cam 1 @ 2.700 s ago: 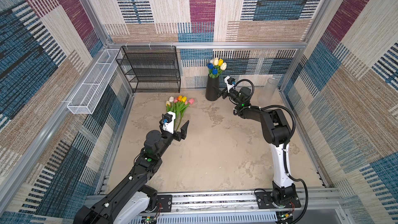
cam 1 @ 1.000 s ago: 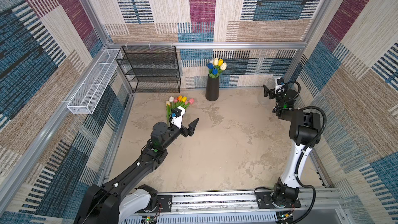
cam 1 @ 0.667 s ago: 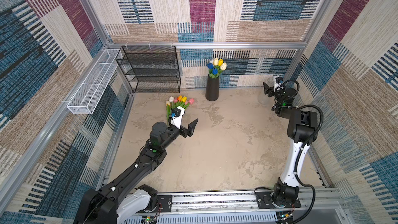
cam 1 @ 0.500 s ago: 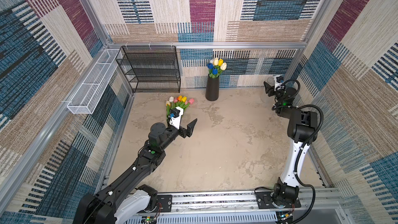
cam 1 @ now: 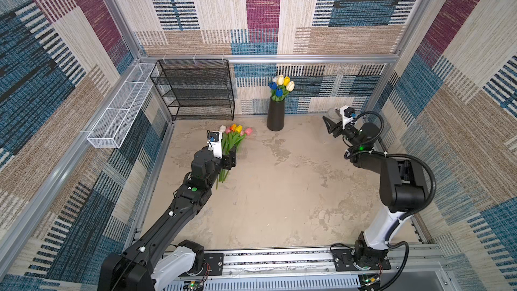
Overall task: Arrange the flowers into the vase
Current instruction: 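Lower the left gripper onto the tulip pile while the right gripper hovers at the glass, then carry the glass vase mid-table with the right gripper while the left grips a cream tulip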
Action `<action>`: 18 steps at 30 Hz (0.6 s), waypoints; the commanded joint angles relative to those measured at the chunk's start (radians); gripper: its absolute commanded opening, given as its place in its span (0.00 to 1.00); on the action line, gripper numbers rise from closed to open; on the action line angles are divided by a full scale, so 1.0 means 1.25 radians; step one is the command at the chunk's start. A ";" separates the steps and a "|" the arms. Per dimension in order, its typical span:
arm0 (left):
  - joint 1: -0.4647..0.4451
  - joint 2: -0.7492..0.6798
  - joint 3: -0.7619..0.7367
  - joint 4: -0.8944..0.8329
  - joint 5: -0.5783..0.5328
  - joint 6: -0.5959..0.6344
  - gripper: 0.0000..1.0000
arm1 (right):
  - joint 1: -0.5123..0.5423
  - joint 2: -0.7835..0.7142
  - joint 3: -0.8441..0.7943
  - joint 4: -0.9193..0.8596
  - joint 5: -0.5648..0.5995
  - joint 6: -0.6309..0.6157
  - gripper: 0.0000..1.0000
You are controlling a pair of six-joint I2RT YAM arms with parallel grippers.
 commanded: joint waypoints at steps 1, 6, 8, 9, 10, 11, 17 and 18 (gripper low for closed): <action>0.028 0.046 0.047 -0.108 -0.008 -0.091 0.76 | 0.089 -0.087 -0.092 0.109 -0.047 0.099 0.24; 0.062 0.088 0.053 -0.131 0.015 -0.114 0.73 | 0.251 -0.141 -0.173 0.110 -0.067 0.168 0.24; 0.075 0.106 0.055 -0.140 0.029 -0.117 0.72 | 0.295 -0.150 -0.207 0.132 -0.067 0.173 0.24; 0.083 0.118 0.061 -0.154 0.033 -0.120 0.72 | 0.317 -0.155 -0.216 0.124 -0.057 0.165 0.24; 0.090 0.134 0.071 -0.170 0.039 -0.119 0.70 | 0.336 -0.157 -0.222 0.115 -0.052 0.156 0.24; 0.095 0.150 0.078 -0.184 0.045 -0.118 0.68 | 0.349 -0.158 -0.218 0.088 -0.058 0.141 0.25; 0.122 0.271 0.150 -0.269 0.066 -0.095 0.61 | 0.411 -0.156 -0.232 0.034 -0.043 0.080 0.25; 0.131 0.291 0.165 -0.283 0.073 -0.090 0.61 | 0.419 -0.153 -0.235 0.031 -0.053 0.068 0.26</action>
